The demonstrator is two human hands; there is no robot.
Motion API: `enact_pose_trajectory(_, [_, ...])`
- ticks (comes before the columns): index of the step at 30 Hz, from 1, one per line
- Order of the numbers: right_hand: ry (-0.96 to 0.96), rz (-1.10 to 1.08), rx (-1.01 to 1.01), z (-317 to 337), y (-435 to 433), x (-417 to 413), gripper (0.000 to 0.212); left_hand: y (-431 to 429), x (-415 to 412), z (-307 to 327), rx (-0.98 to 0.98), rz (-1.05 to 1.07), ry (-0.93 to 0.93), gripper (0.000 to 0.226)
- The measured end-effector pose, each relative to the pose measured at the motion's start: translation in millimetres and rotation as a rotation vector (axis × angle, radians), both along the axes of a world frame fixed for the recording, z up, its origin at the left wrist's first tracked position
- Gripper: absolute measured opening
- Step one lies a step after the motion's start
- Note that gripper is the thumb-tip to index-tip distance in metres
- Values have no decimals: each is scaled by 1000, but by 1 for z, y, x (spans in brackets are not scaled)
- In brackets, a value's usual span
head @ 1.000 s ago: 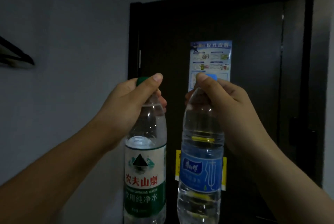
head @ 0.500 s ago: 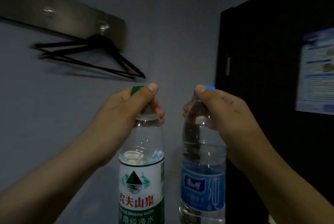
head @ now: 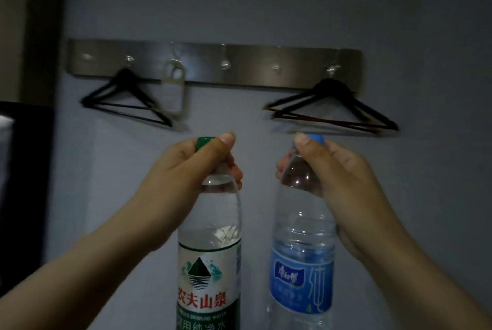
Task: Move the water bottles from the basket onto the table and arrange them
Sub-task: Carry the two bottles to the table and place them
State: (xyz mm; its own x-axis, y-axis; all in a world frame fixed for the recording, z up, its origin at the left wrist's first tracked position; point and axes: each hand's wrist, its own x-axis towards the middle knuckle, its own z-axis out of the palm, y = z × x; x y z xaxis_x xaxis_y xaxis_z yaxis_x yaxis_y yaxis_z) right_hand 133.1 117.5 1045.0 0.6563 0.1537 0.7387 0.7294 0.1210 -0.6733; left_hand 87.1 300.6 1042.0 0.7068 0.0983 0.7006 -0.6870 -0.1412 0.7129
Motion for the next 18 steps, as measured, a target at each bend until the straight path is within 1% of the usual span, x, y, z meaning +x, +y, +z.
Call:
enact_pose_trajectory(4, [-6, 121, -6, -4, 81, -9, 37, 78, -34, -4, 65, 173, 12, 38])
enact_pose_trajectory(9, [3, 299, 27, -11, 185, -29, 29, 166, -86, -8, 48, 316, 33, 42])
enact_pose_trajectory(14, [-6, 445, 19, -15, 279, -49, 31, 245, -129, -13, 84, 450, 85, 52])
enact_pose_trajectory(18, [-17, 526, -2, -16, 345, -55, 30, 303, -146, -20, 100, 571, 80, 46])
